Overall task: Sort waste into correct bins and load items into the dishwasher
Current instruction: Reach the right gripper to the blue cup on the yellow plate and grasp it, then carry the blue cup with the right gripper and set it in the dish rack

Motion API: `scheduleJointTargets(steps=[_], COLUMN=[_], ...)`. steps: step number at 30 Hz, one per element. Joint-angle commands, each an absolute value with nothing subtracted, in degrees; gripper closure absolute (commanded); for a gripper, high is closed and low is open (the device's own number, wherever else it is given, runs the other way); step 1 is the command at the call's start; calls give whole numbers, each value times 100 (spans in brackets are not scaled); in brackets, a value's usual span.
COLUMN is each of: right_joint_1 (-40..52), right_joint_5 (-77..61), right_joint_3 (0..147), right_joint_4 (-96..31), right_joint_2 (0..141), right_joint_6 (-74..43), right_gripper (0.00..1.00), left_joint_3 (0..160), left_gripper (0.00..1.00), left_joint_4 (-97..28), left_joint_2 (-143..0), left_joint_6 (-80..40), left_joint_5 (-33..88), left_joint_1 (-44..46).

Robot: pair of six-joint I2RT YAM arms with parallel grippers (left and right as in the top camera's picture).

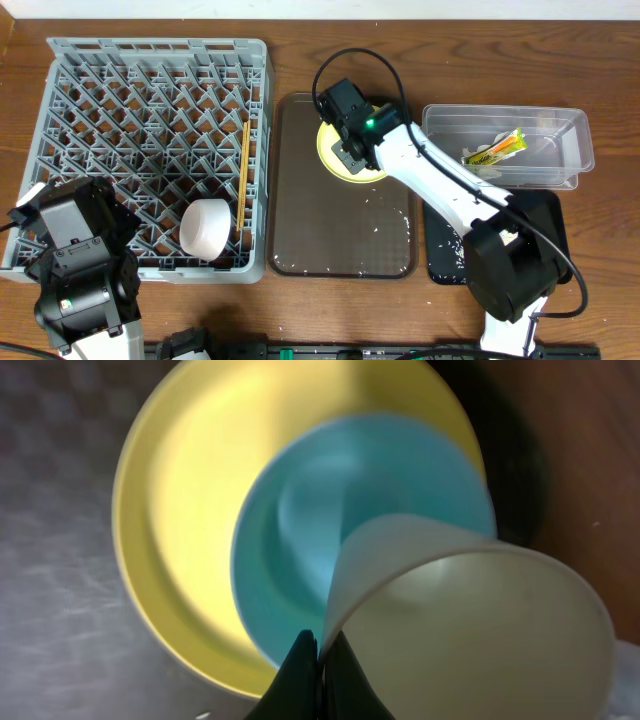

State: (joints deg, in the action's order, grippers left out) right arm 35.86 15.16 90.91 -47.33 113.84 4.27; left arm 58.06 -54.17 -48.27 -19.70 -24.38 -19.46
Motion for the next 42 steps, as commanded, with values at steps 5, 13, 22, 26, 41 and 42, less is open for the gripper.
scheduleJointTargets(steps=[5, 13, 22, 26, 41, 42], right_joint_1=[3828, 3900, 4582, 4812, 4928, 4910], right_joint_5=[119, -3870, -5433, -5594, -5376, -5334], right_joint_3=[10219, 10154, 10151, 10151, 10151, 10151], right_joint_4=[-4904, -3485, -854, 12, 180, 80], right_joint_2=[10213, 10204, 11625, 12204, 13082, 13100], right_joint_6=[143, -1070, -1861, -2187, -2158, -2106], right_gripper=[99, 99, 99, 99, 99, 99], left_joint_3=[5905, 5905, 5905, 5905, 5905, 5905], left_gripper=[4, 4, 4, 4, 4, 4], left_joint_4=[-5439, -5439, -5439, -5439, -5439, -5439], left_joint_2=[-4823, -4823, -4823, -4823, -4823, -4823], left_joint_6=[-2027, -2027, -2027, -2027, -2027, -2027], left_joint_5=[-2515, -2512, -2512, -2515, -2515, -2515], left_joint_1=[-1970, -1970, -1970, -1970, -1970, -1970])
